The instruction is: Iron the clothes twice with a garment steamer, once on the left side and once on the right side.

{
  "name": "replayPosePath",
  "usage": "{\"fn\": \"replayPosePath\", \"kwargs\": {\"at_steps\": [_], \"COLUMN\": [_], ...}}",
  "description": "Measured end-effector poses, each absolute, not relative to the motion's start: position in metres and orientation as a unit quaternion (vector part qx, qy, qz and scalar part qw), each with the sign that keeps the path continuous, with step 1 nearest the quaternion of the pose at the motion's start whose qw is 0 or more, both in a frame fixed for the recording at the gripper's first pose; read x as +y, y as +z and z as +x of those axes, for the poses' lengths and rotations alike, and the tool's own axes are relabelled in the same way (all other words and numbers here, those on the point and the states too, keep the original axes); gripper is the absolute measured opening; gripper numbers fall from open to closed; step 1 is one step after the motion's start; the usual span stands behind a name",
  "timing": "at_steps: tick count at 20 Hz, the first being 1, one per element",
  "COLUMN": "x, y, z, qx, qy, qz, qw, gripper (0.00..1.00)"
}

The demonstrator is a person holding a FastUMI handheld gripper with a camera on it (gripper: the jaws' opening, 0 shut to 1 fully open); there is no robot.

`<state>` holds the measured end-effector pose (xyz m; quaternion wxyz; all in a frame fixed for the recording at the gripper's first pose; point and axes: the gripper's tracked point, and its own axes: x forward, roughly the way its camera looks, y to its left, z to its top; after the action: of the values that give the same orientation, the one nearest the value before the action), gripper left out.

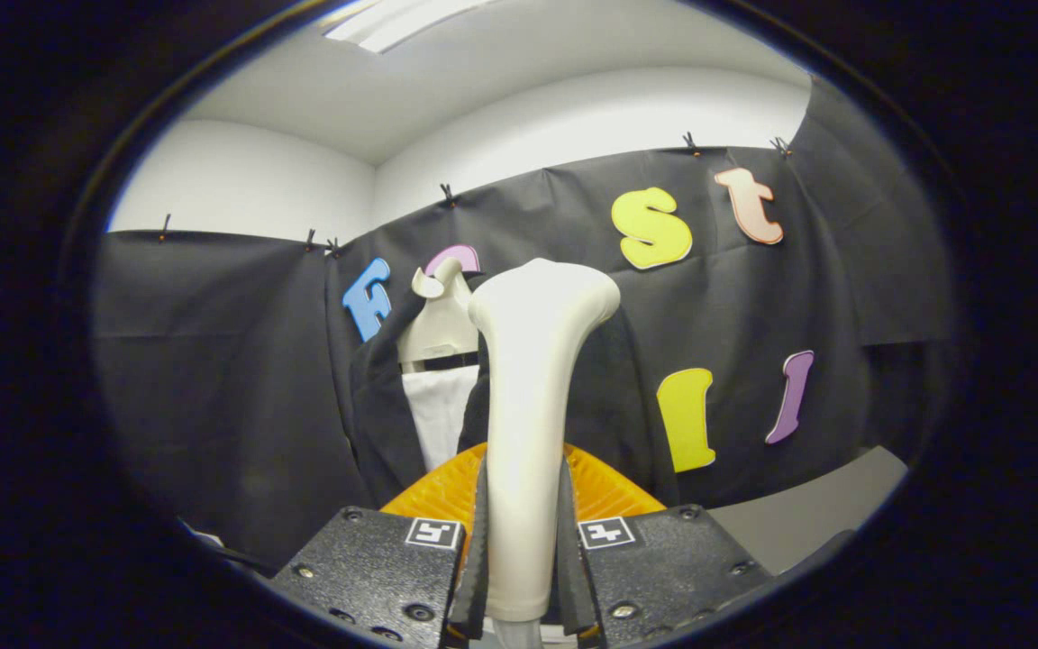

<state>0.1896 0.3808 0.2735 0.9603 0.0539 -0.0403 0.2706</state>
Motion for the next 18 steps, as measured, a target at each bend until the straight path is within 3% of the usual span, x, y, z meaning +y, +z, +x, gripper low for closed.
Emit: {"fn": "replayPosePath", "kwargs": {"at_steps": [18], "x": [0.392], "y": [0.192], "z": [0.204], "qx": [0.037], "qy": [0.257], "qz": [0.026], "qw": [0.965], "gripper": [0.34]}}
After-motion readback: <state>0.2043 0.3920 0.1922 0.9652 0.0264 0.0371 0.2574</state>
